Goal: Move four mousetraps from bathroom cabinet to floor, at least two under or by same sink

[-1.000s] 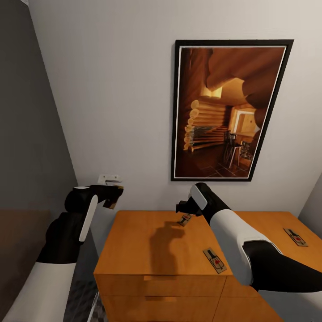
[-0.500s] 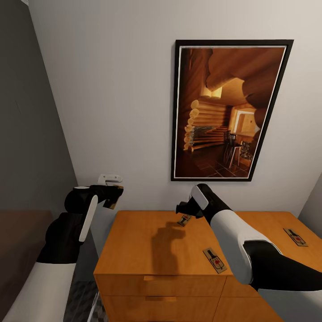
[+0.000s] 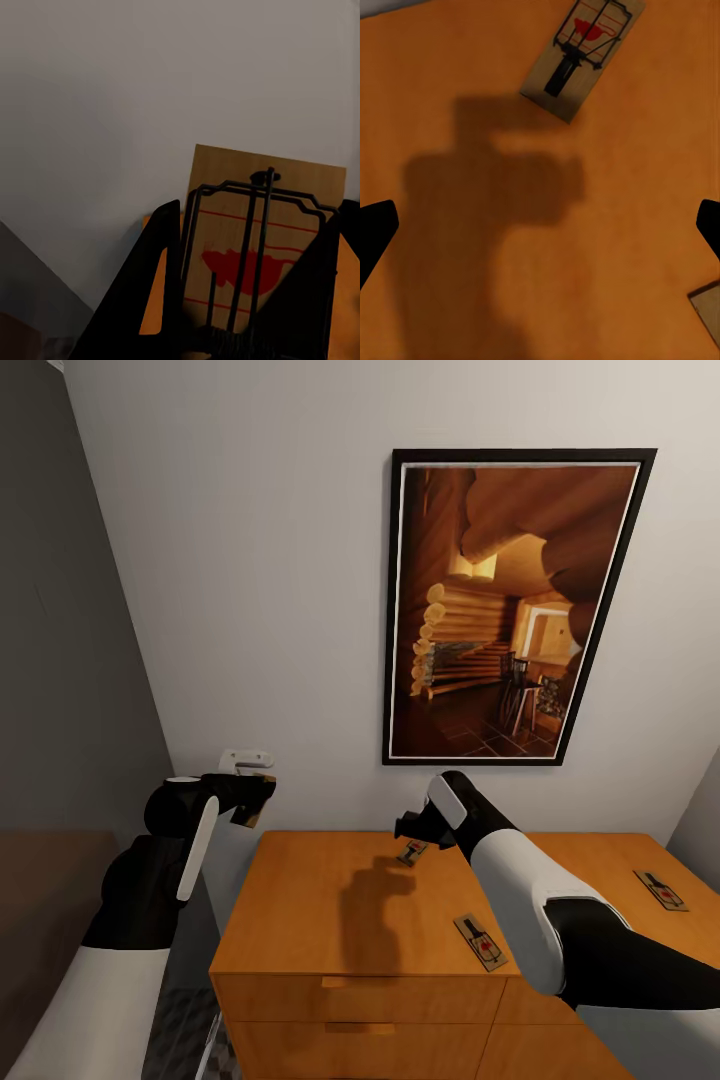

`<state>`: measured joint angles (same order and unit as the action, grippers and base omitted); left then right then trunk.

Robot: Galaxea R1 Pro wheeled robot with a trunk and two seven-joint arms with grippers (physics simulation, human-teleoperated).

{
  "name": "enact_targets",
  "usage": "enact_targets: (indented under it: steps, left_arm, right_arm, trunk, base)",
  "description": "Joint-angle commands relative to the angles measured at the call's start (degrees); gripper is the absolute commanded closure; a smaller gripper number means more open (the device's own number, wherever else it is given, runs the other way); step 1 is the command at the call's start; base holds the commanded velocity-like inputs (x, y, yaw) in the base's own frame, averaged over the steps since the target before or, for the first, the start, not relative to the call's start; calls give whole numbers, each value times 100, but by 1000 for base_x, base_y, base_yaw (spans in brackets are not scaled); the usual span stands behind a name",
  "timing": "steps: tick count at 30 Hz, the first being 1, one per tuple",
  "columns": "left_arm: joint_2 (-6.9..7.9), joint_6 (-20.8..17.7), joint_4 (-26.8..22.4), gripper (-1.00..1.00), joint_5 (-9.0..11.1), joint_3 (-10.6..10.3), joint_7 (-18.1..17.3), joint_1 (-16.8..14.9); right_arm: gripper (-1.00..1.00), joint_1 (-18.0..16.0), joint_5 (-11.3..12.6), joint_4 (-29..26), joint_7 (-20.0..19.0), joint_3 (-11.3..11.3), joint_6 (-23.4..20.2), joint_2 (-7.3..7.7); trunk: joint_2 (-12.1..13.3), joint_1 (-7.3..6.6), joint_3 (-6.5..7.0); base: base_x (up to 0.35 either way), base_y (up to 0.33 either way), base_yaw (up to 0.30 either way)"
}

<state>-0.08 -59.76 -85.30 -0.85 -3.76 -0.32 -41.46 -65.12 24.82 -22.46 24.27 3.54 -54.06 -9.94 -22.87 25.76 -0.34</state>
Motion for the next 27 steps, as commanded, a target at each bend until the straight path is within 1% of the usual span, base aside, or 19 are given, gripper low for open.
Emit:
enact_targets:
  steps: [1,9,21,27]
  left_arm:
    - [-1,-24,-4,100,-16,-1,-6,-2]
    - [-1,-24,-9,100,-15,-1,-9,-2]
    - [1,-24,-44,100,-9,0,-9,4]
    - [0,-24,-47,100,-9,-17,-5,148]
  right_arm:
    - [-100,-1,35,-10,57,37,-10,-6]
    - [-100,-1,37,-34,89,41,-8,-6]
    - [-100,-1,38,-50,95,42,0,-6]
    - [-100,-1,40,-36,95,42,1,-6]
  trunk:
    - [-5,3,-4]
    - [-5,3,-4]
    - [-5,3,-4]
    - [-5,3,-4]
  base:
    - [34,7,0]
    - [62,28,0]
    - [12,5,0]
    - [1,0,0]
